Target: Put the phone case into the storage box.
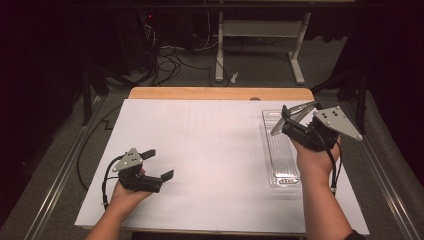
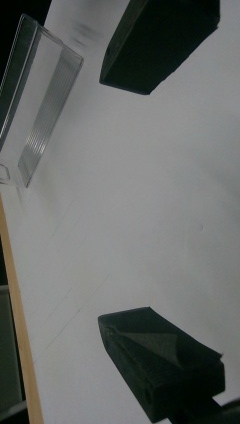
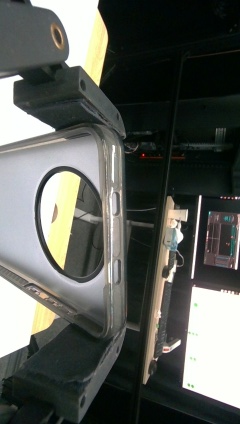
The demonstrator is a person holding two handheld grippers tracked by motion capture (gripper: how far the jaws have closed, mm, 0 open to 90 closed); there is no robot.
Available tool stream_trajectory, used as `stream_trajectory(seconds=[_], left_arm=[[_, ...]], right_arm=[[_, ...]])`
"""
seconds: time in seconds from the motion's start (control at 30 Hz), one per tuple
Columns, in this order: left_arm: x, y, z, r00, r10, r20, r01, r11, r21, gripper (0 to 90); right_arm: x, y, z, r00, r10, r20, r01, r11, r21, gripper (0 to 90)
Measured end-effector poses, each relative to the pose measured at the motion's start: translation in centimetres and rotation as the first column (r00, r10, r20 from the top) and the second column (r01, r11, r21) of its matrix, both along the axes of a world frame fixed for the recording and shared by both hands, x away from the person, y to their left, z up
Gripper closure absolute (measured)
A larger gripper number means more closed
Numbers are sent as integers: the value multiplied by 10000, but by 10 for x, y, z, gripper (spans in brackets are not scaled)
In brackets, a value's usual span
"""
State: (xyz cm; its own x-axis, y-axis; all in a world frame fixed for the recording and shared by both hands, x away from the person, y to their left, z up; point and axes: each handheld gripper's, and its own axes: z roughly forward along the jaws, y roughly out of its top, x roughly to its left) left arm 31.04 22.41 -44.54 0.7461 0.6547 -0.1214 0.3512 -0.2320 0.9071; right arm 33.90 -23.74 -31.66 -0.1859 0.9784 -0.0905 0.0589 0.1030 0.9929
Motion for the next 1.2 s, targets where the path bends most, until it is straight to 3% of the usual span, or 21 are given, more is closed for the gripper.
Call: stream_trajectory(seconds=[0.33, 1.2], left_arm=[[0, -1, 0, 10000, 9, -19, -9, 10000, -91, 1], [1, -3, -1, 9999, -114, -51, 113, 9996, -258, 1]], right_arm=[[10, 2, 3, 9996, -208, -198, 212, 9996, 192, 131], [47, 8, -3, 9919, -1000, -778, 1004, 9950, 4, 131]])
